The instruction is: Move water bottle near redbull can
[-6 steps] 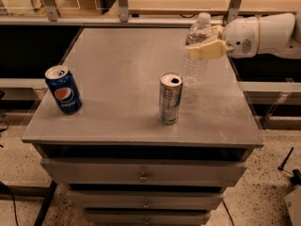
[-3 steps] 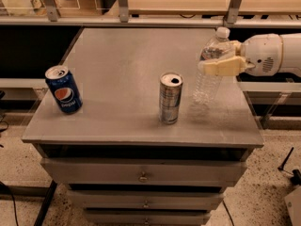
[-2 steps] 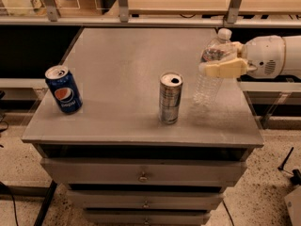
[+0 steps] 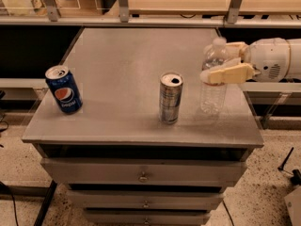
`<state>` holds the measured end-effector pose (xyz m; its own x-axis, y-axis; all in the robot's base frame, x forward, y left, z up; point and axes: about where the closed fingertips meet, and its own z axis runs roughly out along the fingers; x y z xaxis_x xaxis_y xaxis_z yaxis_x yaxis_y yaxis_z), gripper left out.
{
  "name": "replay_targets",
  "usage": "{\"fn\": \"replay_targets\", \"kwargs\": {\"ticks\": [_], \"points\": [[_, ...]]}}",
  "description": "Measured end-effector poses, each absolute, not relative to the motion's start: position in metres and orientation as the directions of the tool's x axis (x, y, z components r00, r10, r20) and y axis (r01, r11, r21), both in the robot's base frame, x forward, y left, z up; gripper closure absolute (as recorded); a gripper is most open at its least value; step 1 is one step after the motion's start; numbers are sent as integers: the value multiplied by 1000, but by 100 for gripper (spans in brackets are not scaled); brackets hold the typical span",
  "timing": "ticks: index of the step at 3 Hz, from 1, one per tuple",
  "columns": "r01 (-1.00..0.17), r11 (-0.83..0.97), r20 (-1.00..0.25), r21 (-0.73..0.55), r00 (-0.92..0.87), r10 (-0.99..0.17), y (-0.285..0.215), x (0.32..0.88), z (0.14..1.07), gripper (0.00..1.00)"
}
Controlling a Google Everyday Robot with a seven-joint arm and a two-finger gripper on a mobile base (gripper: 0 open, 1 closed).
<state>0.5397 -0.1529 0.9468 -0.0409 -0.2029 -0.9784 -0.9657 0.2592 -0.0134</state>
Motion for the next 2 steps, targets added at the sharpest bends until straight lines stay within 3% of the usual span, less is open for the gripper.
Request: {"fn": "replay_targets", "kwargs": {"ticks": [2], "points": [[-958, 282, -967, -55, -20, -256, -159, 522, 946, 0]]}}
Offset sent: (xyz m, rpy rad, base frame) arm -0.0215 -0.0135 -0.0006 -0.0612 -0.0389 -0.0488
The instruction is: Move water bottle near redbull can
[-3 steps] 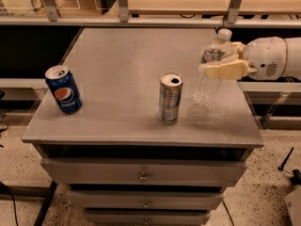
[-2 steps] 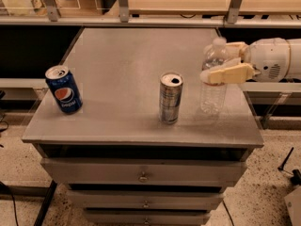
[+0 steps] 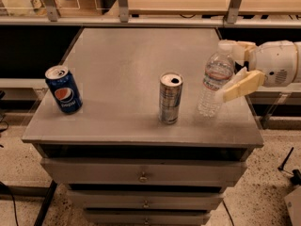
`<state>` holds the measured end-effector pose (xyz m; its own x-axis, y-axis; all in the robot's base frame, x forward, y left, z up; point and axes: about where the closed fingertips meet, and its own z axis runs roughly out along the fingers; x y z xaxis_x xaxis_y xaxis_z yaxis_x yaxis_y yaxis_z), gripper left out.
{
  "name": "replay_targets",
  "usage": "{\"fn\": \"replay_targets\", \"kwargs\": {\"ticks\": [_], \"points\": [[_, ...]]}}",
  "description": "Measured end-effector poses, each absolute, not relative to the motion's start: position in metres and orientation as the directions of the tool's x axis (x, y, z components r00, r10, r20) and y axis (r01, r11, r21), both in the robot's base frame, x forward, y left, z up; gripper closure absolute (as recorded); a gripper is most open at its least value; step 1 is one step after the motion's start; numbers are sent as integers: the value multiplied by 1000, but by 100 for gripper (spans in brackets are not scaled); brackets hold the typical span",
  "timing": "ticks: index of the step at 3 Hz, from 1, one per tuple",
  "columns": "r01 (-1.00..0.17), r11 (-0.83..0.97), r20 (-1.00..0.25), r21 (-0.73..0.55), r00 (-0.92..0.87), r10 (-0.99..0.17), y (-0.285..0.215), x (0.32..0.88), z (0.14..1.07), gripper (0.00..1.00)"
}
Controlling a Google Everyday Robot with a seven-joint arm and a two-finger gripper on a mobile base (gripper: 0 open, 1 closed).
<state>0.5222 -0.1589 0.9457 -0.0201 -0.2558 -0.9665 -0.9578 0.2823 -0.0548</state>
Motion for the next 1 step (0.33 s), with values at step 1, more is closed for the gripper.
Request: {"fn": "replay_targets", "kwargs": {"ticks": [1], "points": [[-958, 282, -967, -55, -20, -256, -159, 522, 946, 0]]}}
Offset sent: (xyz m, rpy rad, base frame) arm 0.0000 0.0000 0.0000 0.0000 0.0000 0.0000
